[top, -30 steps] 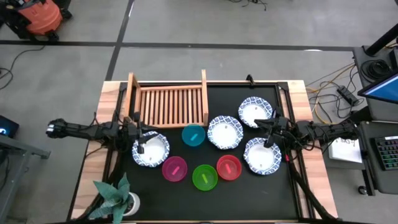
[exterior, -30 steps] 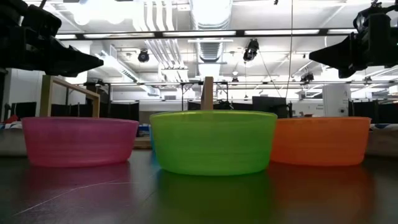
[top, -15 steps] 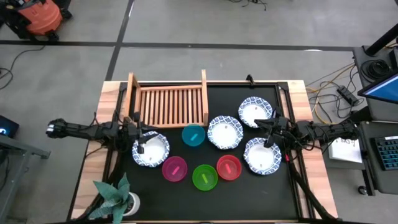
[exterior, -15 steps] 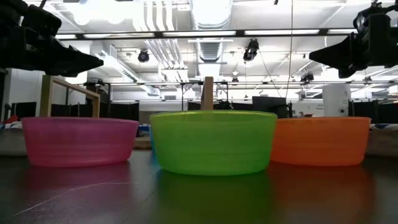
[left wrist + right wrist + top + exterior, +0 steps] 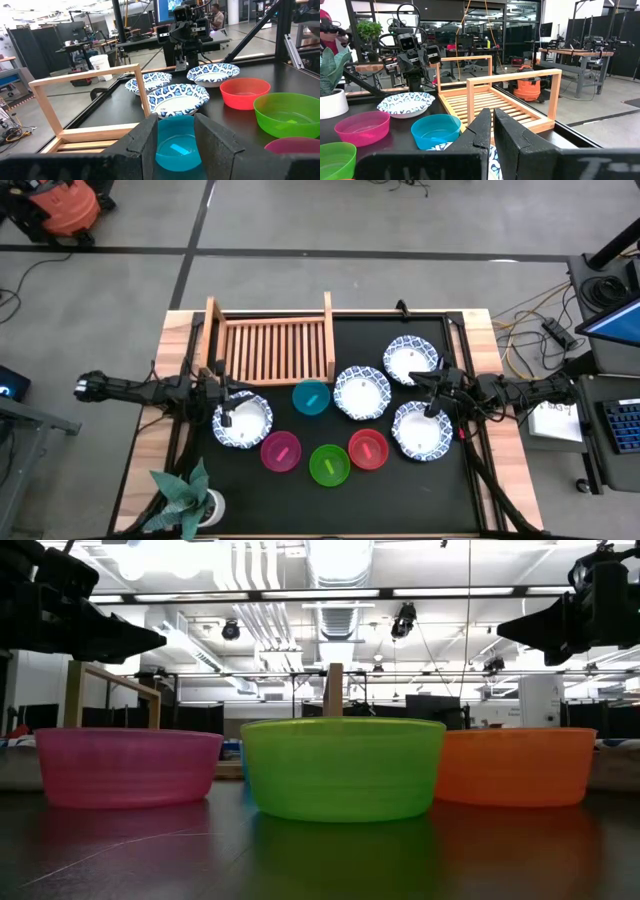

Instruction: Place and stack bowls onto a shelf

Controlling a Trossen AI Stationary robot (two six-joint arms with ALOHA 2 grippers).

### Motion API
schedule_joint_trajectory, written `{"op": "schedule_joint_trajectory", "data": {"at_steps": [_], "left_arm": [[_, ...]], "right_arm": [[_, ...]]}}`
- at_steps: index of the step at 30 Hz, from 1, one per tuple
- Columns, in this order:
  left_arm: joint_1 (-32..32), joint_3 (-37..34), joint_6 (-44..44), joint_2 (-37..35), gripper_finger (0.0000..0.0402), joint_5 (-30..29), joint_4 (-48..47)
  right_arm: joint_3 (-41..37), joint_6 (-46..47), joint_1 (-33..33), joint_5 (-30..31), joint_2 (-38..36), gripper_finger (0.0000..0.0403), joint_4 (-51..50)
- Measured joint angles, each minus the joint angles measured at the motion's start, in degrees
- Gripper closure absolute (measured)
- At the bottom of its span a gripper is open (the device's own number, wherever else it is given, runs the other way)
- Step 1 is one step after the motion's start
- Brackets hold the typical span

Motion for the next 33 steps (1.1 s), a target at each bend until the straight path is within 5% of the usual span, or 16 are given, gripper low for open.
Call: {"op": "schedule_joint_trajectory", "data": {"at_steps": [11,21,33], "left_arm": [[0.0,0.0,0.0,0.0,0.029,0.0,0.0],[0.0,0.0,0.0,0.0,0.029,0.0,0.0],[0.0,0.0,1.8,0.0,0.029,-0.4,0.0]], "right_arm": [[0.0,0.9,0.0,0.0,0.0,0.0392,0.0],[0.0,30.3,0.0,-0.1,0.0,0.0392,3.9],[0.0,35.6,0.0,-11.5,0.5,0.0392,6.9]]}}
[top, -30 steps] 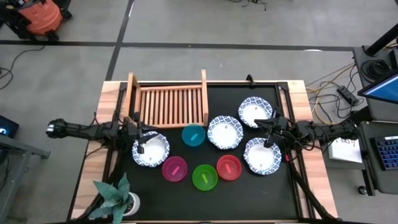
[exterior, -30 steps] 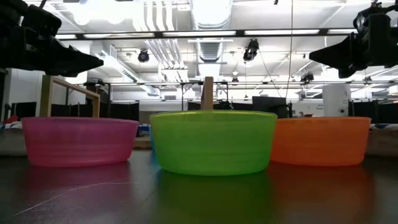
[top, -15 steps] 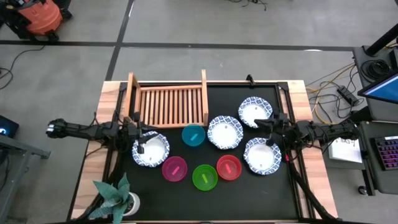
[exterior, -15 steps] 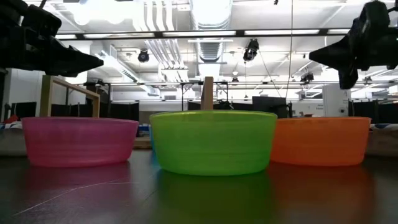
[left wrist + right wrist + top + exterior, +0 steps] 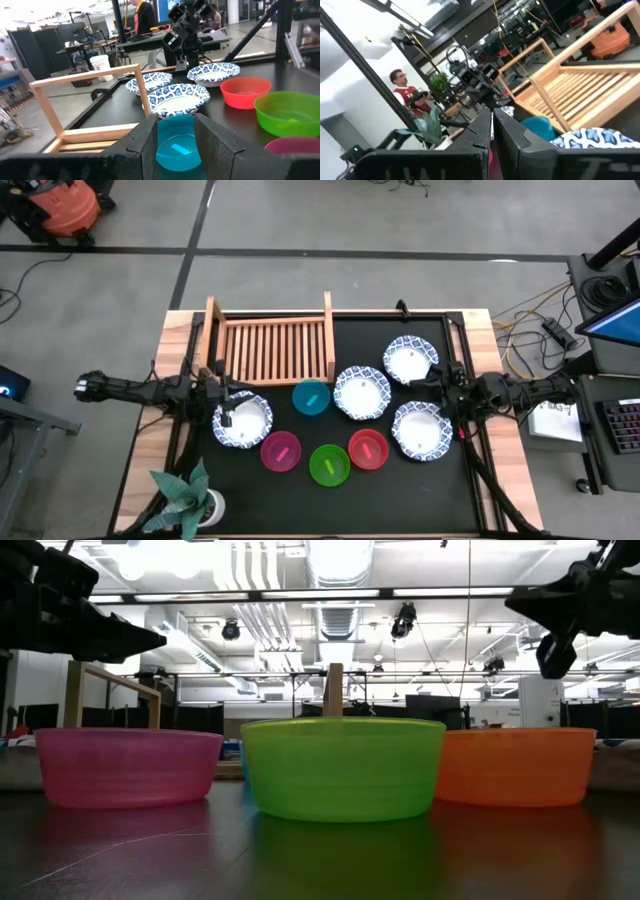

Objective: Place and stack bowls onto a shelf
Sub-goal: Put the blue bowl on the shelf

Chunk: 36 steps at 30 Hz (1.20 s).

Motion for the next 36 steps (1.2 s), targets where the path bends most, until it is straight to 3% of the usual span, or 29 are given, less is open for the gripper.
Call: {"op": "schedule_joint_trajectory", "data": {"at_steps": [6,8,10,12,17,20,23,27,32,36], "left_arm": [[0.0,0.0,2.0,0.0,0.029,-0.2,0.4],[-0.2,-0.1,-8.6,0.1,0.029,1.6,4.0],[-0.2,-0.1,-27.7,0.2,0.029,4.9,11.7],[-0.1,0.0,-32.0,0.1,0.029,4.9,17.7],[-0.3,0.0,-32.1,1.3,0.029,5.3,30.2],[-0.5,0.0,-29.9,4.0,0.029,10.9,36.1],[-1.4,0.0,-29.9,8.9,0.029,16.5,45.8],[-3.4,0.7,-30.3,17.6,0.029,18.0,56.4],[-4.2,7.1,-30.2,27.2,0.029,18.0,56.3],[-4.2,13.6,-29.8,33.8,0.029,18.0,50.1]], "right_arm": [[0.0,-5.6,0.0,1.5,0.0,0.0392,2.2],[0.0,-8.0,0.0,2.9,0.0,0.0392,2.2],[0.1,-10.3,0.0,3.0,0.4,0.0392,2.1],[0.4,-10.8,0.0,3.6,1.1,0.0392,1.6],[4.6,-13.3,-0.3,6.2,5.1,0.0392,1.7],[8.7,-17.2,-0.3,6.5,9.2,0.0392,1.5],[13.5,-19.4,-0.3,5.0,13.8,0.0392,1.2],[20.8,-20.7,-0.2,1.5,20.2,0.0392,-3.6],[30.0,-20.7,-0.2,0.9,27.9,0.0392,-13.7],[34.6,-21.4,-0.2,0.9,33.8,0.0392,-18.9]]}}
